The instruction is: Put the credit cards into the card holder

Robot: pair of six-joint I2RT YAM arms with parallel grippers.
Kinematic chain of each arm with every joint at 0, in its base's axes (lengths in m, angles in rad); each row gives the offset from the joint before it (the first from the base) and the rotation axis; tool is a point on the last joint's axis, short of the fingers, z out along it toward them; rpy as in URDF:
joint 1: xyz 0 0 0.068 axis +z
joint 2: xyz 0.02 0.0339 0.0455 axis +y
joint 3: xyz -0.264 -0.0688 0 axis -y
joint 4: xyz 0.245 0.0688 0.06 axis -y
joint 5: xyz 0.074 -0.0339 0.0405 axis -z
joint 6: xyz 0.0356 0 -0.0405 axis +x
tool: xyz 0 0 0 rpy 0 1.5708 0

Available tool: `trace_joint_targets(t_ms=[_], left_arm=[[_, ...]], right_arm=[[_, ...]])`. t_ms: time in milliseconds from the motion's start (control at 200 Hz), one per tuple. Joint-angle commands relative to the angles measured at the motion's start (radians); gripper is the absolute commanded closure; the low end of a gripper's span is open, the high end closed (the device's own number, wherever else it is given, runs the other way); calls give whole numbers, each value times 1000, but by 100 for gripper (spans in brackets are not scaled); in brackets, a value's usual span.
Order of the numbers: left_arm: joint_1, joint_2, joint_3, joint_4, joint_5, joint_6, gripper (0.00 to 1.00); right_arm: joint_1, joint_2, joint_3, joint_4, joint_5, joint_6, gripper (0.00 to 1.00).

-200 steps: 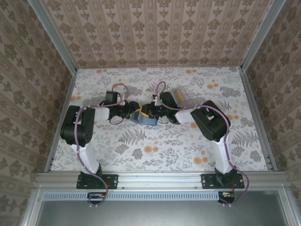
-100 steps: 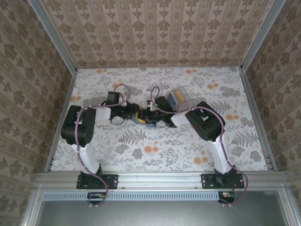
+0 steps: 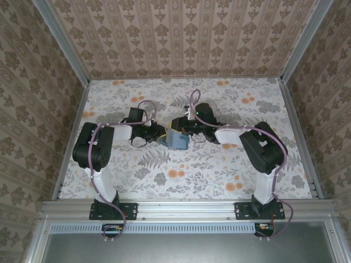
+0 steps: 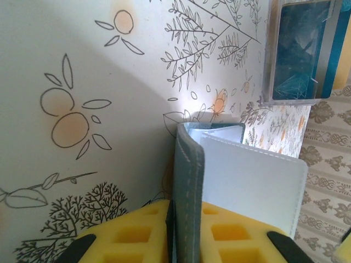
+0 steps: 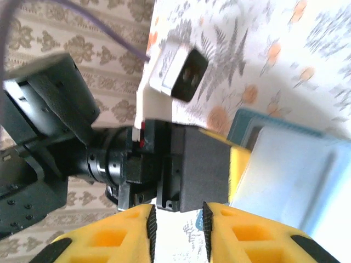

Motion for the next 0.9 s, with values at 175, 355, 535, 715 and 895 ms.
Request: trace_joint_targets(t_ms=[175, 355, 535, 715, 895], left_arm=[[-1, -1, 14, -9, 28, 12, 62], [16, -20, 6, 31, 47, -17, 52], [32, -29, -8, 87, 70, -47, 47], [24, -7, -21, 139, 94, -84, 47], [7, 3, -25, 144, 93, -83, 47]], right_arm=[[-16, -64, 61, -371, 95, -252, 66], [23, 16, 47, -297, 47, -189, 73], [84, 101, 91, -268, 51, -160, 78], [109, 162, 108, -165, 37, -103, 81], [113, 189, 148, -180, 39, -101, 81]])
